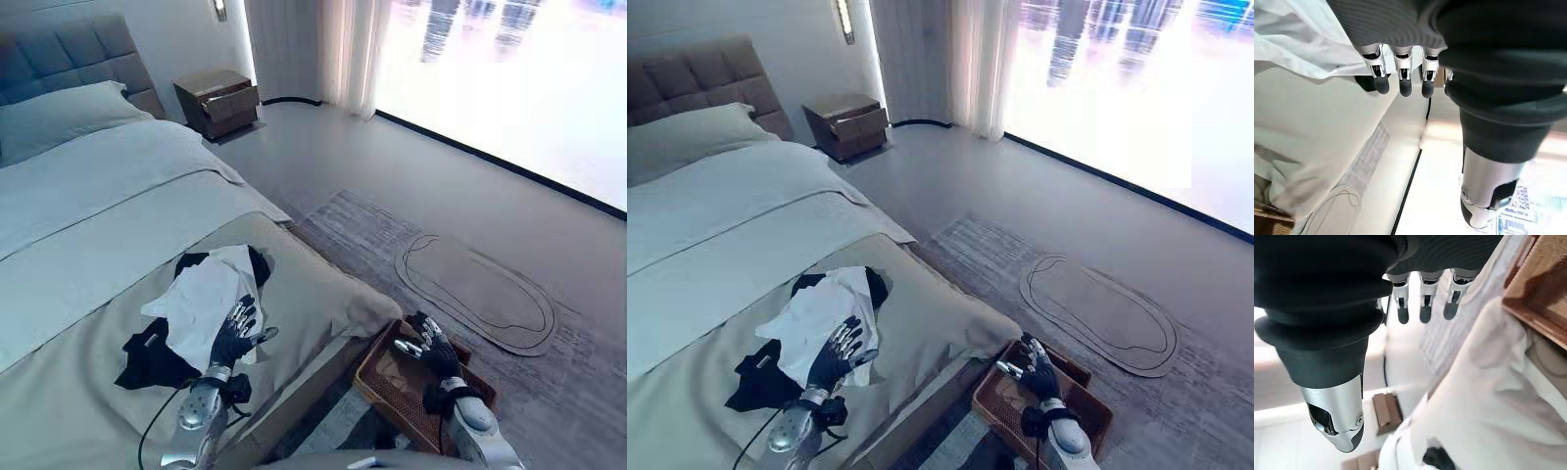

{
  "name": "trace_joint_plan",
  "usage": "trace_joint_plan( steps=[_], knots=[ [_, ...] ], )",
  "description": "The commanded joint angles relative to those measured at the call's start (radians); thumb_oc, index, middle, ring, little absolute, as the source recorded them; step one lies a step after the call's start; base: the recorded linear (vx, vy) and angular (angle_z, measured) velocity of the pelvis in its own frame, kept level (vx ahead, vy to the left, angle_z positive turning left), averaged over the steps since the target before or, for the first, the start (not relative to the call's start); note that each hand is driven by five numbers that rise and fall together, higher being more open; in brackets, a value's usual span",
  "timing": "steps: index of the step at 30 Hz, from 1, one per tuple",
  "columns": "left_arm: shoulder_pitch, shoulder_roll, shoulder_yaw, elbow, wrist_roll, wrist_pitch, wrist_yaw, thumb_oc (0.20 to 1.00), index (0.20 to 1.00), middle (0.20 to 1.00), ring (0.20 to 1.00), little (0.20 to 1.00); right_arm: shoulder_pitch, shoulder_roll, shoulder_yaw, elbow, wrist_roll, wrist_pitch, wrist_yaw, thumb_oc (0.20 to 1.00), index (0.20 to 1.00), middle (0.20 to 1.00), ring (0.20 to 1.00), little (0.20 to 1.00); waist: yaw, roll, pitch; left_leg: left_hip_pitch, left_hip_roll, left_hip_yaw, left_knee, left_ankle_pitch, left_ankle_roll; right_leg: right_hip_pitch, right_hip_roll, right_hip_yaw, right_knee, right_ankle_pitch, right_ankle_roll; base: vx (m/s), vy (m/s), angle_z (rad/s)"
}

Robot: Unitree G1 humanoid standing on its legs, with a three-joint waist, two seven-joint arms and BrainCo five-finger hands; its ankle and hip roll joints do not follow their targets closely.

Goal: Pick up clothes into the bucket

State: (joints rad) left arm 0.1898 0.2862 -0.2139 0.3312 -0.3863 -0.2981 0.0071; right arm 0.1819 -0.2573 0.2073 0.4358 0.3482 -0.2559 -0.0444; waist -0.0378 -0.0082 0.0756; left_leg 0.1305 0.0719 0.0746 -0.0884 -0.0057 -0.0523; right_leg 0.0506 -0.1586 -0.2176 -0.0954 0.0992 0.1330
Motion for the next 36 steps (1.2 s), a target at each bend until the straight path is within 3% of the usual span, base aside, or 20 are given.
trace_joint_plan(
  steps=[1, 9, 15, 23, 24, 27, 29, 31, 36],
  knots=[
    [-0.038, 0.051, 0.017, -0.081, -0.023, -0.035, -0.002, 1.0, 1.0, 1.0, 1.0, 1.0, -0.035, -0.003, -0.003, -0.084, 0.036, -0.032, 0.009, 1.0, 1.0, 1.0, 1.0, 1.0, 0.007, -0.043, 0.015, -0.021, 0.001, -0.046, 0.001, 0.012, -0.01, 0.053, -0.034, -0.016, 0.022, -0.026, 0.034, -0.43, 0.536, 2.1],
    [-0.023, 0.06, 0.039, -0.087, 0.019, -0.04, 0.018, 1.0, 1.0, 1.0, 1.0, 1.0, -0.027, -0.014, -0.004, -0.094, 0.033, -0.03, 0.019, 1.0, 1.0, 1.0, 1.0, 1.0, 0.016, -0.043, 0.028, -0.019, 0.004, -0.063, 0.016, 0.007, -0.007, 0.056, -0.029, -0.008, 0.037, -0.038, 0.029, 0.0, -0.006, 0.03],
    [-0.037, 0.081, 0.051, -0.101, 0.058, -0.049, 0.041, 1.0, 1.0, 1.0, 1.0, 1.0, -0.031, -0.026, -0.01, -0.11, 0.029, -0.032, 0.023, 1.0, 1.0, 1.0, 1.0, 1.0, 0.025, -0.049, 0.072, -0.1, -0.004, -0.086, 0.126, -0.023, -0.003, 0.019, -0.041, -0.012, 0.103, -0.061, 0.018, -0.05, -0.03, 0.08],
    [-0.057, 0.098, 0.06, -0.152, 0.044, -0.054, 0.045, 1.0, 1.0, 1.0, 1.0, 1.0, -0.023, -0.056, -0.01, -0.148, 0.029, -0.042, 0.039, 1.0, 1.0, 1.0, 1.0, 1.0, 0.038, -0.058, 0.11, -0.244, -0.009, -0.136, 0.304, -0.052, -0.029, -0.002, -0.022, -0.036, 0.116, -0.085, -0.008, -0.04, -0.043, 0.21],
    [-0.079, 0.094, 0.054, -0.145, 0.044, -0.058, 0.047, 1.0, 1.0, 1.0, 1.0, 1.0, -0.038, -0.066, -0.02, -0.139, 0.012, -0.044, 0.03, 1.0, 1.0, 1.0, 1.0, 1.0, 0.043, -0.056, 0.112, -0.269, -0.025, -0.165, 0.274, -0.026, -0.032, -0.005, -0.033, -0.052, 0.111, -0.082, 0.004, 0.0, 0.152, 0.39],
    [-0.091, 0.101, 0.055, -0.14, 0.083, -0.061, 0.066, 1.0, 1.0, 1.0, 1.0, 1.0, -0.055, -0.071, -0.033, -0.132, -0.009, -0.043, 0.022, 1.0, 1.0, 1.0, 1.0, 1.0, 0.032, -0.043, 0.094, -0.234, -0.043, -0.145, 0.22, -0.036, 0.0, -0.053, -0.077, -0.044, 0.195, -0.087, 0.026, 0.04, 0.243, 0.26],
    [-0.107, 0.123, 0.067, -0.142, 0.121, -0.068, 0.098, 1.0, 1.0, 1.0, 1.0, 1.0, -0.086, -0.058, -0.023, -0.127, 0.005, -0.042, 0.019, 1.0, 1.0, 1.0, 1.0, 1.0, 0.034, -0.046, 0.114, -0.219, -0.062, -0.101, 0.21, -0.055, 0.037, -0.152, -0.126, 0.005, 0.344, -0.091, 0.041, -0.06, 0.298, -0.17],
    [-0.143, 0.144, 0.071, -0.124, 0.19, -0.074, 0.147, 1.0, 1.0, 1.0, 1.0, 1.0, -0.129, -0.053, 0.001, -0.117, 0.005, -0.045, 0.01, 1.0, 1.0, 1.0, 1.0, 1.0, 0.047, -0.058, 0.151, -0.239, -0.077, -0.066, 0.231, -0.062, 0.05, -0.243, -0.148, 0.062, 0.429, -0.065, 0.048, -0.13, 0.182, -0.59],
    [-0.253, 0.177, 0.077, -0.108, 0.324, -0.079, 0.286, 1.0, 1.0, 1.0, 1.0, 1.0, -0.193, -0.069, -0.002, -0.135, 0.031, -0.062, -0.02, 1.0, 1.0, 1.0, 1.0, 1.0, 0.046, -0.078, 0.234, -0.422, -0.063, -0.061, 0.351, -0.068, 0.035, -0.354, -0.16, 0.034, 0.325, -0.028, 0.032, -0.2, -0.05, -0.25]
  ],
)
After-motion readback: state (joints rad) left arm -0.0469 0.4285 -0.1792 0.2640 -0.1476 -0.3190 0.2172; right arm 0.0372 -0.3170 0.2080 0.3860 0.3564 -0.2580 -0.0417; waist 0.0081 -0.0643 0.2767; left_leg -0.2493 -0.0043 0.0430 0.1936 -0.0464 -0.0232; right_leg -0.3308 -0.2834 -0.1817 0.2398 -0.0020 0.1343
